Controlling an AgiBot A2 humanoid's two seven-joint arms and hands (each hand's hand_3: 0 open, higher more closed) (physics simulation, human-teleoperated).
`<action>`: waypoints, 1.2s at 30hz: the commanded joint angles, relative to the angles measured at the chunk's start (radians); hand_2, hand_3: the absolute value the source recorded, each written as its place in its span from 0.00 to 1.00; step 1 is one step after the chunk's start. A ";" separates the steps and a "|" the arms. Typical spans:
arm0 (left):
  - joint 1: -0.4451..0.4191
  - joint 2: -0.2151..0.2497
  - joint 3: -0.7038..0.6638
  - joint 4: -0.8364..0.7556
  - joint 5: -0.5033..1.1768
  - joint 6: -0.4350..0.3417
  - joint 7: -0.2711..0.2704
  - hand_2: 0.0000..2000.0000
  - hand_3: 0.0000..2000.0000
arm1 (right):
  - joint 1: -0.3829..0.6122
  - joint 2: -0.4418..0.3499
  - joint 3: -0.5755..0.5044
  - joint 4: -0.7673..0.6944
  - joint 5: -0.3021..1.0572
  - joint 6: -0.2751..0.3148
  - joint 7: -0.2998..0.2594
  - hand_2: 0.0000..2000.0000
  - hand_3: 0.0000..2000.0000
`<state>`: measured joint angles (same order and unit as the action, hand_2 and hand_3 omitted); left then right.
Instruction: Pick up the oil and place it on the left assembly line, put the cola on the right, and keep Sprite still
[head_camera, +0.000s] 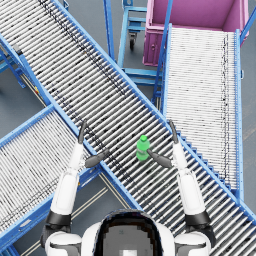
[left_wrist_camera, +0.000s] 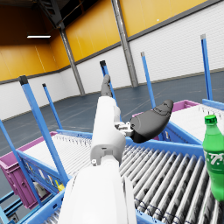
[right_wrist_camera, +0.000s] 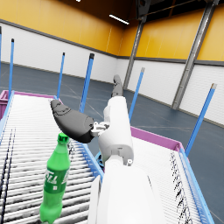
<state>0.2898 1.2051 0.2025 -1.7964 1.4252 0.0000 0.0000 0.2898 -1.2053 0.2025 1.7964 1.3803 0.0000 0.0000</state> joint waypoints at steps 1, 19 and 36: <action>0.000 0.000 0.000 0.000 0.000 0.000 0.000 0.00 0.00 | 0.000 0.000 0.000 0.000 0.000 0.000 0.000 0.00 0.00; 0.000 0.000 0.000 0.000 0.000 0.000 0.000 0.00 0.00 | 0.000 0.000 0.000 0.000 0.000 0.000 0.000 0.00 0.00; 0.000 0.000 0.000 0.000 0.000 0.000 0.000 0.00 0.00 | 0.000 0.000 0.000 0.000 0.000 0.000 0.000 0.00 0.00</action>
<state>0.2898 1.2051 0.2025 -1.7964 1.4252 0.0000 0.0000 0.2898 -1.2053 0.2025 1.7964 1.3803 0.0000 0.0000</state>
